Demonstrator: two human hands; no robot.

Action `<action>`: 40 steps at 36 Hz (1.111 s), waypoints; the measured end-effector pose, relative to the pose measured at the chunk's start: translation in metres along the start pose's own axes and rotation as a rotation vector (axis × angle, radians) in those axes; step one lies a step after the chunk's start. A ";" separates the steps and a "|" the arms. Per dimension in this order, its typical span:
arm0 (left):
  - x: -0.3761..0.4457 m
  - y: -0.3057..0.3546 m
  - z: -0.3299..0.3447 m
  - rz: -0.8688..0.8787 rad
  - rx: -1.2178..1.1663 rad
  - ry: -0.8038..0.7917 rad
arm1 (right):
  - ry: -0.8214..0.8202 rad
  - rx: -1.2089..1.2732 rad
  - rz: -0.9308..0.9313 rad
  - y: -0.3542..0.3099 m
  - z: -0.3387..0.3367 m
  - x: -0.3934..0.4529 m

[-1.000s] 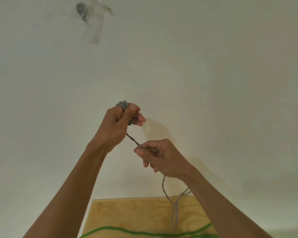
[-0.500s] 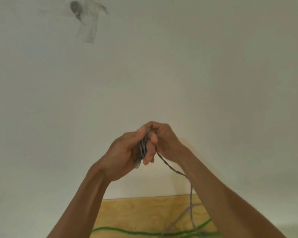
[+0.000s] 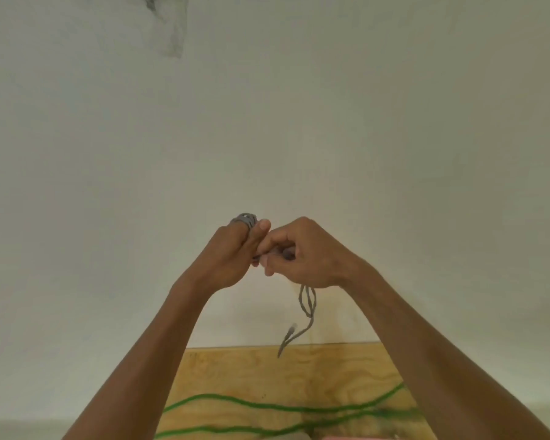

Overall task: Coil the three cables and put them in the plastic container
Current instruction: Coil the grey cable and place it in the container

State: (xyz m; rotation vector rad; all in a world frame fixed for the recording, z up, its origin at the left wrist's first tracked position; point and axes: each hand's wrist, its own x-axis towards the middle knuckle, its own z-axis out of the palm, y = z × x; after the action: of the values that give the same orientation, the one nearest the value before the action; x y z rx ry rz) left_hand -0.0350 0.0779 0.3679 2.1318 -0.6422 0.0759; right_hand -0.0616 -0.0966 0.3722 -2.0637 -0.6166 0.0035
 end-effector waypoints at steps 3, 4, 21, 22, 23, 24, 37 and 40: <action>-0.011 0.000 0.005 -0.051 -0.105 -0.084 | -0.061 0.042 -0.031 -0.008 -0.017 0.004; -0.015 0.002 0.006 -0.088 -0.126 -0.113 | -0.050 0.041 -0.048 -0.008 -0.021 0.005; -0.020 0.032 0.009 -0.086 -1.285 -0.139 | -0.011 0.583 0.169 0.029 0.034 -0.004; -0.019 0.031 0.011 -0.109 -1.264 -0.098 | -0.058 0.591 0.203 0.027 0.036 -0.006; -0.018 0.029 0.012 -0.128 -1.198 -0.050 | -0.109 0.589 0.224 0.025 0.037 -0.009; -0.016 0.026 0.013 -0.139 -1.091 0.016 | -0.167 0.567 0.236 0.024 0.037 -0.012; -0.020 -0.023 0.007 -0.129 0.048 -0.086 | -0.104 -0.326 0.035 0.011 0.007 -0.010; -0.029 -0.017 0.008 -0.243 -0.152 -0.229 | -0.100 -0.370 -0.041 0.007 -0.007 0.003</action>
State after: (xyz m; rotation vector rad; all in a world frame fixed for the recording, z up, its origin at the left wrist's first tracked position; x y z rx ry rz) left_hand -0.0534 0.0924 0.3422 2.0700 -0.4968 -0.3439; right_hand -0.0547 -0.1040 0.3713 -2.4182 -0.7664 -0.0337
